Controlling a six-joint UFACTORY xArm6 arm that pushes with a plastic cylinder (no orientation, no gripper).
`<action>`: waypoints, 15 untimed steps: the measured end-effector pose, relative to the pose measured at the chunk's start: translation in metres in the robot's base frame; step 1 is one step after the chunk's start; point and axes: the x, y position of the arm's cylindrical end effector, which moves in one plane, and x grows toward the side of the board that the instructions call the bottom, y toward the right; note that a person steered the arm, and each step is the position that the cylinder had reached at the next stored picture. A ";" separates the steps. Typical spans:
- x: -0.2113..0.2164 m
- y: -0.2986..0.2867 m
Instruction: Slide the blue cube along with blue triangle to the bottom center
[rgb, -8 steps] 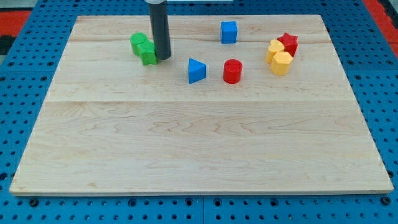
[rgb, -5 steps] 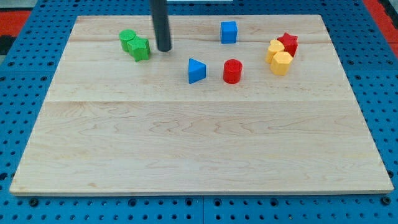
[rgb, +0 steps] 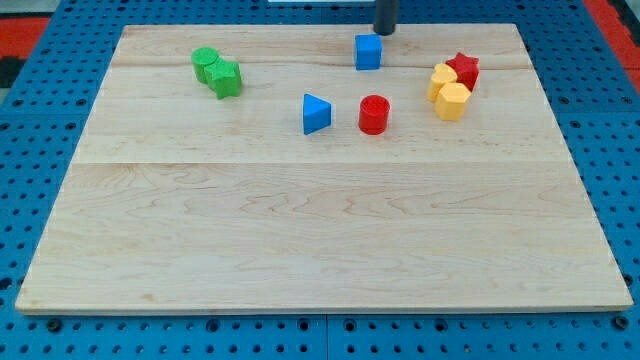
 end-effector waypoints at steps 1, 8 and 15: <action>0.013 -0.033; 0.091 -0.060; 0.137 -0.089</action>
